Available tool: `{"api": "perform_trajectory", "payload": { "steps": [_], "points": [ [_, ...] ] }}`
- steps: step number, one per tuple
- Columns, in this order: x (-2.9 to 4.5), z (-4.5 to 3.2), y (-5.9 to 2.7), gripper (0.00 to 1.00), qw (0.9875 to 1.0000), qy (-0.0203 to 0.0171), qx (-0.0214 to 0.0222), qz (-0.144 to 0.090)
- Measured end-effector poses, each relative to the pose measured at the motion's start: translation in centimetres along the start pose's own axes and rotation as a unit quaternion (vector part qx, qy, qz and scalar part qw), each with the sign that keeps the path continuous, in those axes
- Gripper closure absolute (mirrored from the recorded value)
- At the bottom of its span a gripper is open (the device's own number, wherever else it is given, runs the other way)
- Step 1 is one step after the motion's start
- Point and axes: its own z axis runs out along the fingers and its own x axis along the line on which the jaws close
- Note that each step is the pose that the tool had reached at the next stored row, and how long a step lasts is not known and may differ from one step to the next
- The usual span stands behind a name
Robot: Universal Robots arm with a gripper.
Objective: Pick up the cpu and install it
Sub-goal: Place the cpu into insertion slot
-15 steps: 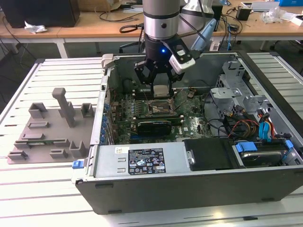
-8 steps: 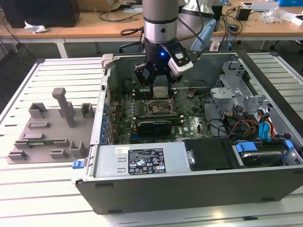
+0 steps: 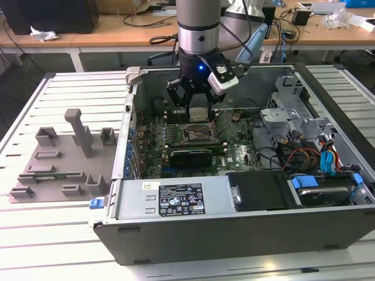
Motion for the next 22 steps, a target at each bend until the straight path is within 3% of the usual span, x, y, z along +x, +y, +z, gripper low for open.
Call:
{"api": "perform_trajectory", "payload": {
  "steps": [7,11,12,14,18,20,22],
  "points": [
    [-0.01,0.00,0.01,0.45,1.0000,0.0000,0.0000,0.000],
    [-0.03,0.02,0.01,0.45,0.9987,-0.0015,0.0021,0.051],
    [-0.03,0.03,0.01,0.45,0.9979,-0.0019,0.0027,0.065],
    [-0.03,0.03,0.01,0.45,0.9956,-0.0028,0.0039,0.094],
    [-0.03,0.05,0.00,0.45,0.9898,-0.0043,0.0060,0.142],
    [-0.03,0.07,0.00,0.45,0.9839,-0.0054,0.0075,0.178],
    [-0.03,0.09,0.00,0.45,0.9808,-0.0059,0.0081,0.195]
  ]
}}
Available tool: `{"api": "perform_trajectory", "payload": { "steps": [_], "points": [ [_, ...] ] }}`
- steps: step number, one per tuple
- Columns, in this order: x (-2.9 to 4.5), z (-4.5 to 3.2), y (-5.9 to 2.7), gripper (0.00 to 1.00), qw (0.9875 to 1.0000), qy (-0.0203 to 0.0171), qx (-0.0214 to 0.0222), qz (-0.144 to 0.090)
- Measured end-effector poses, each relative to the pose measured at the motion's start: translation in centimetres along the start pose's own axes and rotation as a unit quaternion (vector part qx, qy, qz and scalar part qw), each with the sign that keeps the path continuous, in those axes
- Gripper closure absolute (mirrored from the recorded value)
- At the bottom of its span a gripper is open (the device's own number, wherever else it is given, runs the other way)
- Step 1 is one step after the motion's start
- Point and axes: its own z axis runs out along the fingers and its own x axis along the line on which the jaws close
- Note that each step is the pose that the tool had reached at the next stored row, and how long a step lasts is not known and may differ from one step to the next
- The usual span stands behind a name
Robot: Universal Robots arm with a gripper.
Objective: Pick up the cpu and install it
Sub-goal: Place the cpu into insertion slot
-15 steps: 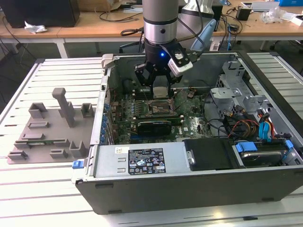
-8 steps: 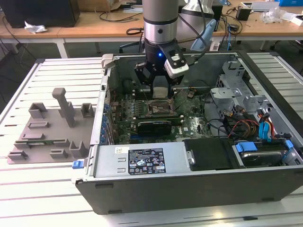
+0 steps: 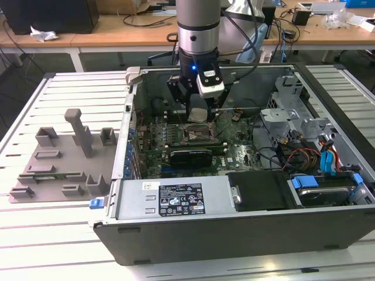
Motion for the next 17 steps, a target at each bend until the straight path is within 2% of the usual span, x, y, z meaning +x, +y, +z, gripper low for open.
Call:
{"api": "perform_trajectory", "payload": {
  "steps": [4,7,9,14,16,17],
  "points": [
    [0.00,0.03,0.00,0.45,0.9993,-0.0011,0.0016,0.037],
    [0.00,0.07,0.00,0.45,0.9975,-0.0021,0.0029,0.070],
    [0.00,0.09,0.00,0.45,0.9959,-0.0028,0.0038,0.090],
    [0.01,0.17,0.00,0.45,0.9906,-0.0042,0.0058,0.137],
    [0.01,0.20,0.00,0.45,0.9877,-0.0047,0.0066,0.156],
    [0.01,0.22,-0.01,0.45,0.9851,-0.0052,0.0072,0.172]
  ]
}}
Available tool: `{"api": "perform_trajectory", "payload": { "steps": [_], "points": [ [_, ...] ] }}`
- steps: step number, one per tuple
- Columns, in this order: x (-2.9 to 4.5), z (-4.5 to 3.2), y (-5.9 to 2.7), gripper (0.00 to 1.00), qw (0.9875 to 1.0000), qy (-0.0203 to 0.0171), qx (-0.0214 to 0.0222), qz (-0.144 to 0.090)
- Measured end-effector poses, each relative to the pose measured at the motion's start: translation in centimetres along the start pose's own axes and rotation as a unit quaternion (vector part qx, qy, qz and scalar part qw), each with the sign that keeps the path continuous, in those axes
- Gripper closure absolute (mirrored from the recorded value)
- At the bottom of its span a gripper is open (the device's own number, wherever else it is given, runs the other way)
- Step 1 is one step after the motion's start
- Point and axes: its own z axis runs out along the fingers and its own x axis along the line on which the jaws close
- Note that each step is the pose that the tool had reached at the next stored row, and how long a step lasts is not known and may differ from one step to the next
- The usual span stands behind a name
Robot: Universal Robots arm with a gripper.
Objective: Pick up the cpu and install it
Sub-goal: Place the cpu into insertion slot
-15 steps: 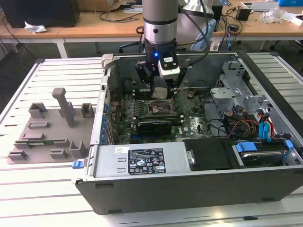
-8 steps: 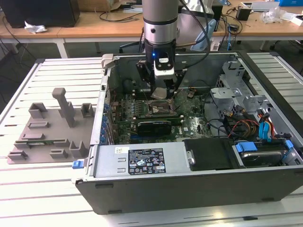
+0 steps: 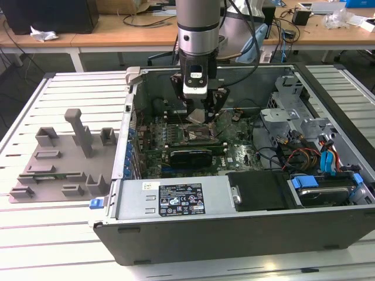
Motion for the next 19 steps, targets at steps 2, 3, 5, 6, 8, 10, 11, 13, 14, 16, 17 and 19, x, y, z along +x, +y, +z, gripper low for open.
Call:
{"api": "perform_trajectory", "payload": {
  "steps": [2,3,5,6,8,10,11,13,14,16,17,19],
  "points": [
    [0.00,0.02,0.00,0.45,0.9999,-0.0005,0.0007,0.016],
    [0.00,0.04,0.00,0.45,0.9996,-0.0008,0.0011,0.027],
    [0.00,0.08,0.00,0.45,0.9987,-0.0015,0.0022,0.050],
    [0.00,0.09,0.00,0.45,0.9983,-0.0018,0.0025,0.059],
    [0.01,0.13,0.00,0.45,0.9966,-0.0025,0.0034,0.082],
    [0.01,0.17,0.00,0.45,0.9944,-0.0032,0.0044,0.105],
    [0.01,0.19,0.00,0.45,0.9928,-0.0036,0.0050,0.119],
    [0.01,0.23,-0.01,0.45,0.9907,-0.0041,0.0057,0.136],
    [0.01,0.25,-0.01,0.45,0.9895,-0.0043,0.0060,0.144],
    [0.01,0.29,-0.01,0.45,0.9857,-0.0051,0.0071,0.169],
    [0.01,0.33,-0.01,0.45,0.9823,-0.0057,0.0078,0.187],
    [0.02,0.37,-0.01,0.45,0.9779,-0.0063,0.0087,0.209]
  ]
}}
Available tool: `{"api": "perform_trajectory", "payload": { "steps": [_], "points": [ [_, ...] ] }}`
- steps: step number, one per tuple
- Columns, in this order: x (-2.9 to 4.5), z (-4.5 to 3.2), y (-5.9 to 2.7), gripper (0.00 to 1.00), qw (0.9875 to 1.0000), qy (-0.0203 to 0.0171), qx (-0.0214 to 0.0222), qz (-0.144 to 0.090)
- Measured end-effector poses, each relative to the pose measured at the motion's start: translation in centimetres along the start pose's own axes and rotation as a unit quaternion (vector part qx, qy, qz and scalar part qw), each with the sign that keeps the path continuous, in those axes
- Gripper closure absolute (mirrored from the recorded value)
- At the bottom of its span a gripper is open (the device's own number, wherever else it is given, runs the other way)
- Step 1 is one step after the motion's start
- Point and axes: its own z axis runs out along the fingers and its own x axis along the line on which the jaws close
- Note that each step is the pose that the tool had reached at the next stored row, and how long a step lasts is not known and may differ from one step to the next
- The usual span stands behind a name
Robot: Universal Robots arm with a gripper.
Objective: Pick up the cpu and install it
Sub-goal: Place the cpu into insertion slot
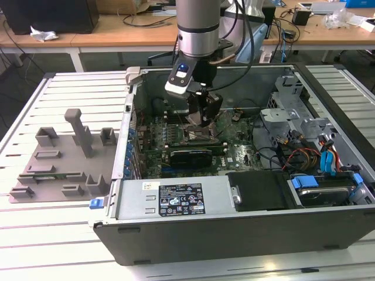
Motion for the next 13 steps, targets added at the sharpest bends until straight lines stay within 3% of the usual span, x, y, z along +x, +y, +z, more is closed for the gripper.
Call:
{"api": "perform_trajectory", "payload": {
  "steps": [6,8,13],
  "points": [
    [0.00,0.11,-0.01,0.45,0.9985,-0.0017,0.0023,0.055],
    [0.01,0.15,-0.01,0.45,0.9971,-0.0023,0.0032,0.076],
    [0.01,0.28,-0.01,0.45,0.9917,-0.0039,0.0054,0.129]
  ]
}}
